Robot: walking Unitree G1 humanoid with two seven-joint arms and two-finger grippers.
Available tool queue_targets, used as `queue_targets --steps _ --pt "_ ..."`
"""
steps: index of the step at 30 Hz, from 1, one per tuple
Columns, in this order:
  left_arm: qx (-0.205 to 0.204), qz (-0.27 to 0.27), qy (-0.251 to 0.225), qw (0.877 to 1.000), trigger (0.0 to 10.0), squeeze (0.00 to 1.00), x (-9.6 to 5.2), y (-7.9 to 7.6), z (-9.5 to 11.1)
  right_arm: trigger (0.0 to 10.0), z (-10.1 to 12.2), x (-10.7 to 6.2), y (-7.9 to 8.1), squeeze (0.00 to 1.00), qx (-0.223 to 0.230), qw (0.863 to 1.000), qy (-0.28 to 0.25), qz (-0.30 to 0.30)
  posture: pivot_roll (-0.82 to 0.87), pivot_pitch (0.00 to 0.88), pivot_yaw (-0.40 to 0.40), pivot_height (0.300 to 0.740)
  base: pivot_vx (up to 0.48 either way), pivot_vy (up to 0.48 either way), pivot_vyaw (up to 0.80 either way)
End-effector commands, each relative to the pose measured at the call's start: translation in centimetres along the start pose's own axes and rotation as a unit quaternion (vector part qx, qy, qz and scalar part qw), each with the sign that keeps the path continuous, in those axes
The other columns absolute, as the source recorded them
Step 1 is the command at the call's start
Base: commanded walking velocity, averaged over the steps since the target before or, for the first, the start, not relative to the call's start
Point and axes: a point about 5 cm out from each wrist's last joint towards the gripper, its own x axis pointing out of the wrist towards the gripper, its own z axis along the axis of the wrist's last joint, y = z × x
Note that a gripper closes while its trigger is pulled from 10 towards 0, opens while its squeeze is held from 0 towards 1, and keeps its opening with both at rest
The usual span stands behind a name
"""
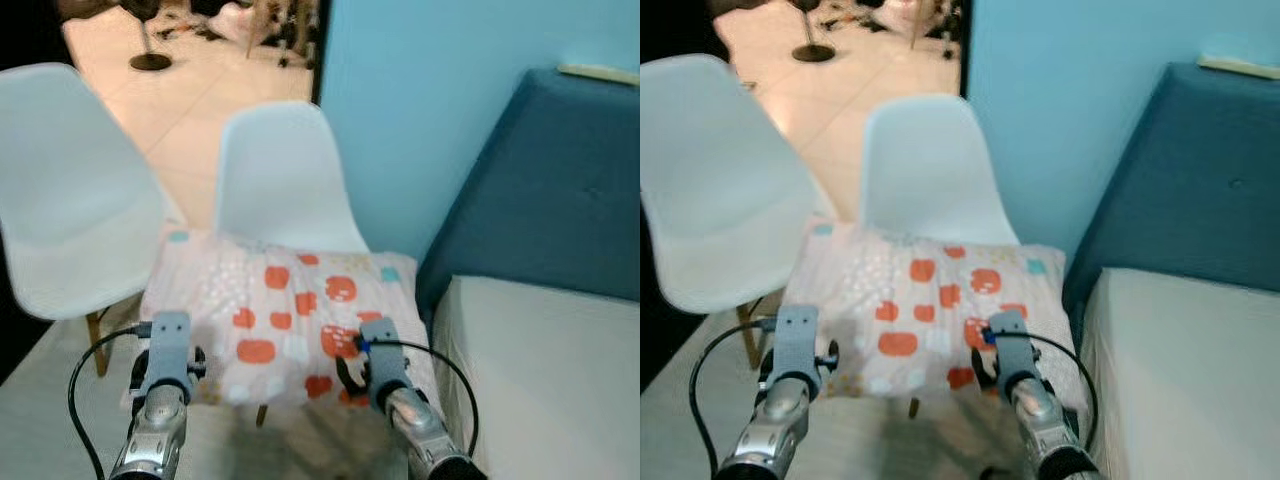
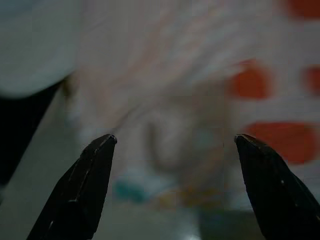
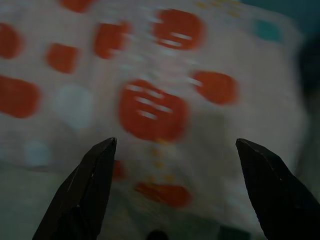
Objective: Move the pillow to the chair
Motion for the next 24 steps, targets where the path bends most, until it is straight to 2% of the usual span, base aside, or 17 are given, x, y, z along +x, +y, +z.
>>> queue_targets --steps 1,15,24 --pt "0.005 -0.015 -0.002 1.000 10.0 0.00 -0.12 -0.87 0.20 10.0 -0.65 -0.23 -0.32 0.00 0.008 1.000 0.015 -0.012 0.01 0.115 -0.043 0.740 0.000 0.000 -0.80" --pt "0.010 -0.017 -0.003 1.000 10.0 0.00 -0.15 -0.91 0.26 10.0 -0.27 0.07 0.11 0.00 0.014 1.000 0.019 0.007 0.01 0.127 -0.048 0.740 0.000 0.000 -0.80" --pt "0.011 -0.005 -0.002 1.000 10.0 0.00 -0.36 -0.37 -0.09 10.0 -0.22 0.28 0.16 0.00 0.027 0.999 0.034 0.013 0.02 0.132 -0.058 0.740 0.000 0.000 -0.80"
